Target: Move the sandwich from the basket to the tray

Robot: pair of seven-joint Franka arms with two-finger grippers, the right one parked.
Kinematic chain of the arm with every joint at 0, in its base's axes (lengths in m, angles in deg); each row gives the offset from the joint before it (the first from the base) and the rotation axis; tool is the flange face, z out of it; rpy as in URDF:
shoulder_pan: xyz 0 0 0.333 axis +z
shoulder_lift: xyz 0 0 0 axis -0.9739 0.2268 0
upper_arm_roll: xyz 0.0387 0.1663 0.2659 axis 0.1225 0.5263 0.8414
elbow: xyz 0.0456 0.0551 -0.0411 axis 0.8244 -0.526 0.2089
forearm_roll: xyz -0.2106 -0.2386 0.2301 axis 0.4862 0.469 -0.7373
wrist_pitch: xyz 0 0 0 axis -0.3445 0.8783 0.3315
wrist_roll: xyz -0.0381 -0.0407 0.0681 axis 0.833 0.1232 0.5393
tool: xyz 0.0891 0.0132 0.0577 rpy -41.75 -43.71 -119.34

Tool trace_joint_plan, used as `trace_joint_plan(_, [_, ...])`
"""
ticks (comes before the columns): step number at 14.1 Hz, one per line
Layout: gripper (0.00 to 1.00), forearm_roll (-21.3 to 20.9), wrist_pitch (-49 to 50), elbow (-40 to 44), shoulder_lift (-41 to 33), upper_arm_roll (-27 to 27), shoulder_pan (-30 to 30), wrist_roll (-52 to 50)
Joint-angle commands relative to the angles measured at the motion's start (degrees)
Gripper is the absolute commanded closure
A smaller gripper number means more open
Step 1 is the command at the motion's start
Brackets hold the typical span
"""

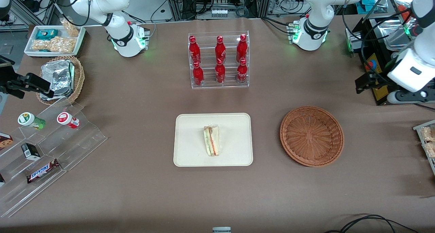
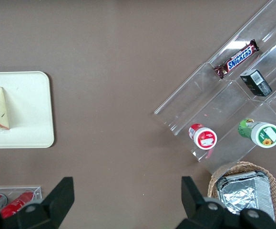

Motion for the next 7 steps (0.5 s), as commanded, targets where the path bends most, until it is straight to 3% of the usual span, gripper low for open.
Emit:
trace_joint_plan(1, [0.0, 1.1, -2.1, -1.4, -1.7, 2.5, -0.6, 3.6])
trace_joint_plan(7, [0.0, 1.3, 0.2, -1.2, -3.5, 2.6, -0.4, 3.1])
